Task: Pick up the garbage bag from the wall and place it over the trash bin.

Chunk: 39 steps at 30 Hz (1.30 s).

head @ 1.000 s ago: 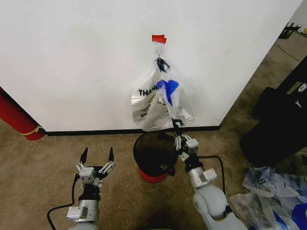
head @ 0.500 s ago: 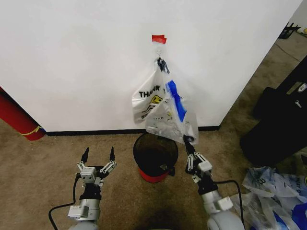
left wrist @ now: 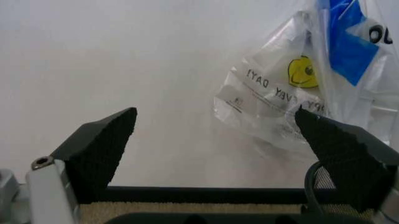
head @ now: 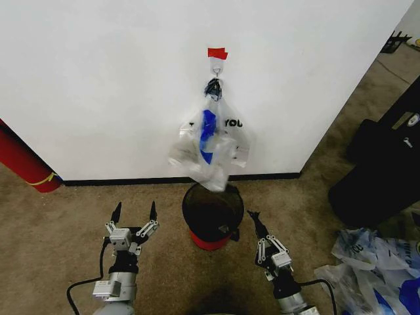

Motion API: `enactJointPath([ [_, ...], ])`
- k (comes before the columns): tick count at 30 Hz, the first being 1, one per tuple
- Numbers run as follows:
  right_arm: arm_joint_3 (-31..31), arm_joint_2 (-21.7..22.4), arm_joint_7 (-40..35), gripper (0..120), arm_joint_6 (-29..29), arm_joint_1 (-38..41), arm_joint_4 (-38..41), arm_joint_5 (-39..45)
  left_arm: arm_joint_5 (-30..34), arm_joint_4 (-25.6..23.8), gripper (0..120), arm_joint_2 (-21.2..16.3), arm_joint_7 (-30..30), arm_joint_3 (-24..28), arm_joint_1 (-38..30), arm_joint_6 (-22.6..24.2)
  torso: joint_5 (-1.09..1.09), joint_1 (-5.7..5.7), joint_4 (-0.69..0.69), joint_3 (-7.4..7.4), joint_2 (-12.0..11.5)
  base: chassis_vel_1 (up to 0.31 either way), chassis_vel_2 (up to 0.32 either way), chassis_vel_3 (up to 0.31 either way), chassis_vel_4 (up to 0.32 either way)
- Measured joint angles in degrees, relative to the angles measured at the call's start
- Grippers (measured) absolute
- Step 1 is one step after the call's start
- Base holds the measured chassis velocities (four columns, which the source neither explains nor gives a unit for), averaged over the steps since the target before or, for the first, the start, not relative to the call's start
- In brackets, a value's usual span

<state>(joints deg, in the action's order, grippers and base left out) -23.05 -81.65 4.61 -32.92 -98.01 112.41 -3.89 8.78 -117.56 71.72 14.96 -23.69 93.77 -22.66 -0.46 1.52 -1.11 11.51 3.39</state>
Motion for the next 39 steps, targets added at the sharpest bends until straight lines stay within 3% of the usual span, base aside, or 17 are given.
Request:
enactJointPath([
  [13, 1.36, 1.17, -2.35, 0, 5.18, 6.01, 0.68, 1.50, 0.08, 0.21, 100, -0.20, 0.02, -0.12, 0.06, 0.01, 0.00, 0.00, 0.00, 0.00, 0.00, 0.000, 0.000, 0.000, 0.000],
  [17, 0.42, 4.27, -2.19, 10, 11.01, 12.23, 0.76, 0.12, 0.10, 0.31, 100, -0.16, 0.02, -0.12, 0.13, 0.04, 0.00, 0.00, 0.00, 0.01, 0.00, 0.000, 0.000, 0.000, 0.000],
  [19, 0.37, 4.49, -2.15, 11, 11.29, 12.54, 0.71, -0.03, 0.09, 0.31, 100, -0.15, 0.02, -0.12, 0.14, 0.04, 0.00, 0.00, 0.00, 0.01, 0.00, 0.000, 0.000, 0.000, 0.000],
  [25, 2.29, 9.34, -1.87, 34, 16.00, 21.15, -2.39, -2.39, 0.00, 0.15, 100, -0.10, 0.04, -0.14, 0.25, 0.22, 0.00, 0.00, 0.00, 0.01, 0.00, 0.000, 0.000, 0.000, 0.000],
  [27, 2.59, 9.65, -1.83, 36, 16.23, 22.10, -2.91, -3.02, -0.01, 0.10, 100, -0.10, 0.04, -0.16, 0.27, 0.24, 0.01, 0.00, 0.00, 0.01, 0.00, 0.000, 0.000, 0.000, 0.000],
  [31, 6.59, 12.06, -0.31, 57, 17.24, 31.06, -8.12, -9.63, -0.24, 0.01, 100, 0.09, 0.04, -0.28, 0.59, 0.33, 0.00, 0.00, 0.01, 0.01, 0.00, 0.000, 0.000, 0.000, 0.000],
  [33, 9.42, 12.30, -0.43, 66, 18.19, 36.54, -11.16, -11.38, -0.27, 0.05, 100, 0.24, 0.04, -0.37, 0.58, 0.36, 0.00, 0.00, 0.01, 0.01, 0.00, 0.000, 0.000, 0.000, 0.000],
  [39, 12.81, 11.49, -0.99, 86, 19.63, 42.10, -15.59, -14.16, -0.29, 0.24, 100, 0.35, 0.04, -0.39, 0.28, 0.43, 0.00, 0.00, -0.01, 0.01, -0.01, 0.000, 0.000, 0.000, 0.000],
])
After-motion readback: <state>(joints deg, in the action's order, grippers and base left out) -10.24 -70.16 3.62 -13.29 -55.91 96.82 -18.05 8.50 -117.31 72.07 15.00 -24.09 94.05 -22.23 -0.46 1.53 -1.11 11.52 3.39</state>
